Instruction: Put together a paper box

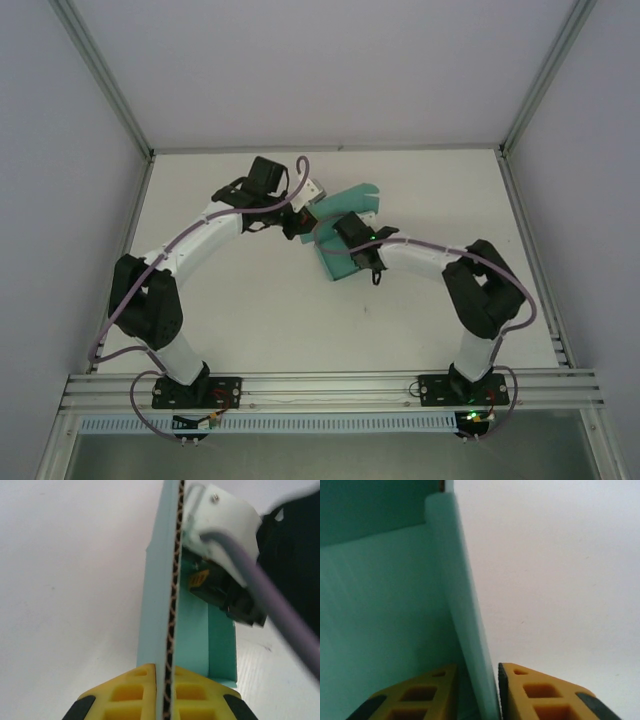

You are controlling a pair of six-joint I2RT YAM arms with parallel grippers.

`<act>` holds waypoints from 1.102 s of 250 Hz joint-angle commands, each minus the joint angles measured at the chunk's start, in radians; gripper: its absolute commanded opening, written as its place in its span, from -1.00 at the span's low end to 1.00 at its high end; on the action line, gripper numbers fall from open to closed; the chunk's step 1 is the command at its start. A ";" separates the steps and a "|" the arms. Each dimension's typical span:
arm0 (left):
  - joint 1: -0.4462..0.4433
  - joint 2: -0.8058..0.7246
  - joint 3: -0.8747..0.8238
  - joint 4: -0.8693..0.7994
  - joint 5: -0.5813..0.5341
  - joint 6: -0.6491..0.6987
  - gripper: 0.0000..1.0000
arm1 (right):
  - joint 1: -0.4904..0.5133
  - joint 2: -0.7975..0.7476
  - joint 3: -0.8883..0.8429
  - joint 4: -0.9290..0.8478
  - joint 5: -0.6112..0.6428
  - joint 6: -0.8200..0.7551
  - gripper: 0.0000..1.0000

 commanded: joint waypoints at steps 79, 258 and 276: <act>-0.003 0.188 0.206 -0.364 0.147 0.344 -1.00 | 0.009 -0.356 -0.142 0.026 -0.169 0.088 0.56; -0.002 0.157 0.202 -0.370 0.087 0.387 -0.99 | -0.021 -0.159 -0.177 -0.035 -0.317 0.121 -0.27; -0.002 0.153 0.201 -0.369 0.080 0.386 -0.99 | -0.020 -0.142 -0.177 -0.050 -0.305 0.127 -0.33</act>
